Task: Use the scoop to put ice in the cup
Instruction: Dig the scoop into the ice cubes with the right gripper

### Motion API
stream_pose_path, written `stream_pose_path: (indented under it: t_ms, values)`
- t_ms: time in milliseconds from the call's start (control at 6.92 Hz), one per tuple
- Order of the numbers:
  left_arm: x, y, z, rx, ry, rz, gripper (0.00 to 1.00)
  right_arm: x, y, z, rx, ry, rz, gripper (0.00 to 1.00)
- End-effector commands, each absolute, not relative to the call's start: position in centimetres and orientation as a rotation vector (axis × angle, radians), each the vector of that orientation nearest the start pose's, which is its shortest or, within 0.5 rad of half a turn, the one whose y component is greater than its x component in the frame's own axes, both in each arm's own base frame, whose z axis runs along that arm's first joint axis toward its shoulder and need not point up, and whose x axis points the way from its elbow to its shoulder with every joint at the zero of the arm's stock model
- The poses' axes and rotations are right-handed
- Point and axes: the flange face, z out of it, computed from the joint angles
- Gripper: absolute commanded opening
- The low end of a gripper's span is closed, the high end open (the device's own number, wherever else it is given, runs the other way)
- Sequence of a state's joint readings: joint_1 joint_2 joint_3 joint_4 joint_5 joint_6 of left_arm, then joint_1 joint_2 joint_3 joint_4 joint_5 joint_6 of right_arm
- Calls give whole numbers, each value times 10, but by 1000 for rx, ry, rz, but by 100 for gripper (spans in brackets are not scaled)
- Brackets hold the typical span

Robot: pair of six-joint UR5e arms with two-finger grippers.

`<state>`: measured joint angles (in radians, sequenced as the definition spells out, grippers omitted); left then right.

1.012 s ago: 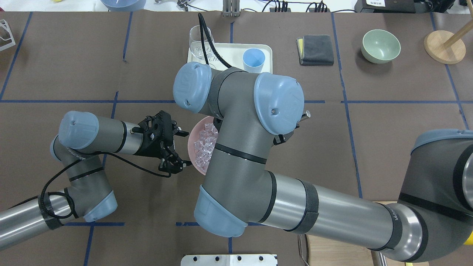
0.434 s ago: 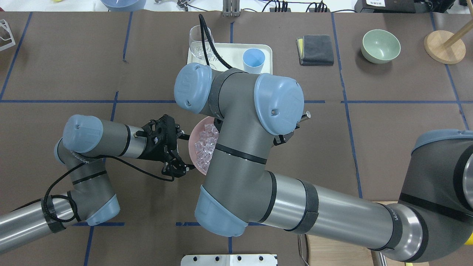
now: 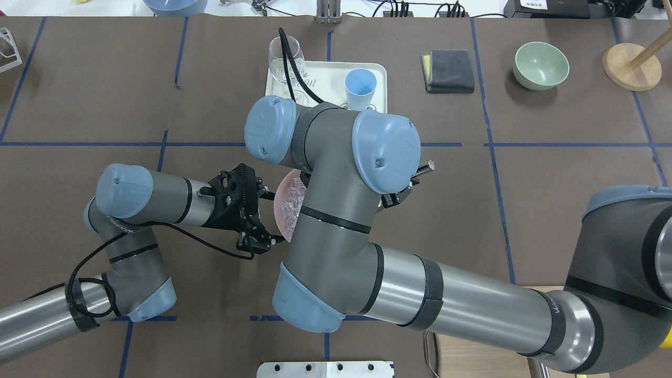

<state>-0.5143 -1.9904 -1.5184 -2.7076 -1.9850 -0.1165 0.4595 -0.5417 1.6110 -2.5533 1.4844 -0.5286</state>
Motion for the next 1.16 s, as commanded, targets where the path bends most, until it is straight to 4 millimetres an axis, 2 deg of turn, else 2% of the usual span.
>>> stream_pose_path:
  t_ms: [0, 289, 867, 1012]
  values:
    - [509, -394, 316, 1109, 1160, 1052, 99, -538, -415, 129, 145, 55, -1626, 0]
    - [509, -394, 316, 1111, 1161, 1052, 99, -545, -411, 128, 177, 40, -1615, 0]
    - [509, -394, 314, 1111, 1162, 1051, 99, -557, -411, 146, 245, 2, -1590, 0]
    - [508, -394, 315, 1111, 1162, 1051, 99, -560, -412, 157, 274, -12, -1570, 0]
